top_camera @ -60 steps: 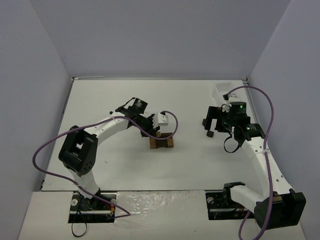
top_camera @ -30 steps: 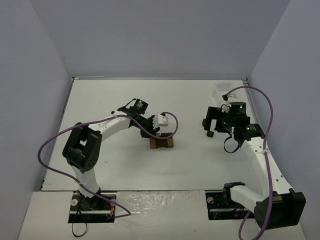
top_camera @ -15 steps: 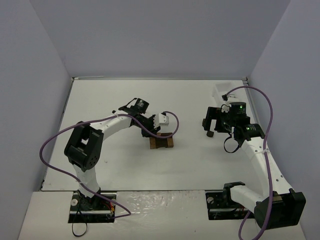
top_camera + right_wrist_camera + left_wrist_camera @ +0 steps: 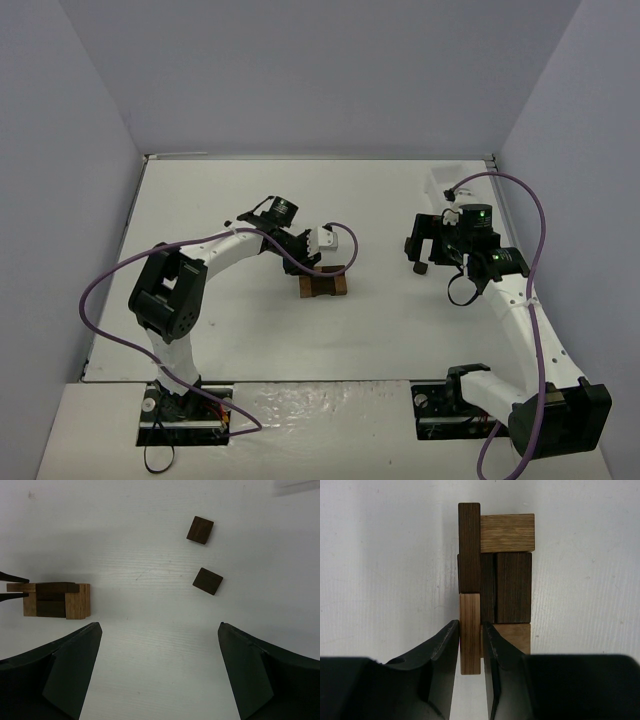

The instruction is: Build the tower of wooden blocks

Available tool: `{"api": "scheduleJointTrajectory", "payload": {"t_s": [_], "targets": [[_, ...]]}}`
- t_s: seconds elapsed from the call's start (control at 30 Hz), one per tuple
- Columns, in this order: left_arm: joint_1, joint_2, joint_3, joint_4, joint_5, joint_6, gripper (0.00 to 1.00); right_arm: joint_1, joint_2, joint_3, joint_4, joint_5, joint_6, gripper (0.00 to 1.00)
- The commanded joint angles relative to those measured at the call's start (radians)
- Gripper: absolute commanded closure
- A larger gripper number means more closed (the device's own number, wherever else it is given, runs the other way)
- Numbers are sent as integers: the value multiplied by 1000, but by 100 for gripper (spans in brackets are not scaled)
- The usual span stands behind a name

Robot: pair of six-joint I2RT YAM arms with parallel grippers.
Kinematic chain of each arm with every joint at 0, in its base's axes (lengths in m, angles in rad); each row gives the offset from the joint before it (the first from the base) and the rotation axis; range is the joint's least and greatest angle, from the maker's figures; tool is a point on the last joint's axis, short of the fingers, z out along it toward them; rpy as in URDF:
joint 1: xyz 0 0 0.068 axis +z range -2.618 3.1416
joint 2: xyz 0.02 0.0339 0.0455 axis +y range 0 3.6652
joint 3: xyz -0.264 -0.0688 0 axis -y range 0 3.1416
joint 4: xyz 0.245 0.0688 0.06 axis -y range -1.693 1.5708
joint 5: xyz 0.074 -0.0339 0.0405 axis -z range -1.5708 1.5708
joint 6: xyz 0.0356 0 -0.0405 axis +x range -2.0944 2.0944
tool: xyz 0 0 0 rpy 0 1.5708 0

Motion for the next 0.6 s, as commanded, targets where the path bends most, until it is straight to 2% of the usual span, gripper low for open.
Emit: {"api": "scheduleJointTrajectory", "payload": {"t_s": [0.0,0.57], "targets": [[5,-19,43,18,31,20,76,-5,-12,-1,55,-23,-14,0],[5,-27,40,52,2,-6,75,-4,-18,-7,58,-35,-12,0]]}}
